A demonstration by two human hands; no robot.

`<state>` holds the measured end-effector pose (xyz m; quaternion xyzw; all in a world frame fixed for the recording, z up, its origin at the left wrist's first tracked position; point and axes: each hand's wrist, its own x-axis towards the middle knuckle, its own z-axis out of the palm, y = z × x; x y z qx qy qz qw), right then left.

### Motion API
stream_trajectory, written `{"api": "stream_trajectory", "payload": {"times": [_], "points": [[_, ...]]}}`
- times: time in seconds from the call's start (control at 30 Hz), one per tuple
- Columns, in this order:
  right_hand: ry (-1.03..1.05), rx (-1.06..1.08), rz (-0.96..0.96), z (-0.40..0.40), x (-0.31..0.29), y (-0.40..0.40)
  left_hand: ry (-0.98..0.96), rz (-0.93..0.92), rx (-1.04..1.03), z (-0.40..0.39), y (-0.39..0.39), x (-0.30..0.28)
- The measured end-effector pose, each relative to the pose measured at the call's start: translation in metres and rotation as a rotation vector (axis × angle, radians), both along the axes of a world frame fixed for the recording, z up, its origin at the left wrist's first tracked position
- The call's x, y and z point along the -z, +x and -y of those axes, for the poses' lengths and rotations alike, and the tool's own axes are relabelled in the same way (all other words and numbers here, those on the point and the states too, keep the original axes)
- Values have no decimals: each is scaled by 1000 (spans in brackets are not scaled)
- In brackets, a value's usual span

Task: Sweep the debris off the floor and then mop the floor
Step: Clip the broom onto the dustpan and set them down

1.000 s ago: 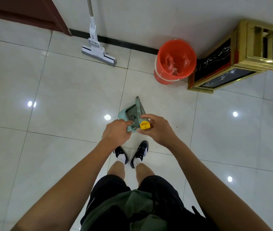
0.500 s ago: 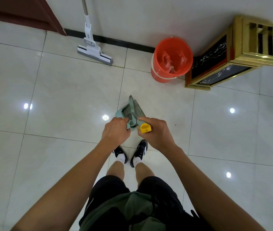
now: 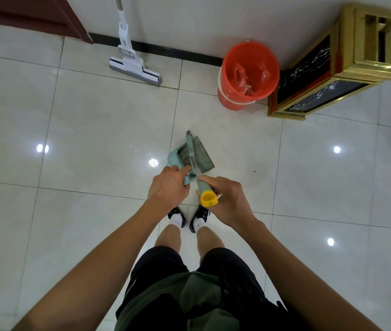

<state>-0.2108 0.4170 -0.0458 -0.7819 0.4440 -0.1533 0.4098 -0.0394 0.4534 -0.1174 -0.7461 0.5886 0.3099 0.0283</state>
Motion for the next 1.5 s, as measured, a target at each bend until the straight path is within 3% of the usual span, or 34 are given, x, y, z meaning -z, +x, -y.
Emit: {"api": "stream_trajectory", "payload": {"times": [0.37,0.83,1.27,1.5], "points": [[44,-4,57,-9,-5,-5,25,30,63,-10,-18,-2],[-9,-16,95,-19,-8,-25,-13,-60,124,-12,-24,4],[18,-100,110,-21,-2,-41,102,-429,71,-14,-28,18],[23,-112,144,-19,-2,-45,17,-459,80,-16,-30,24]]}}
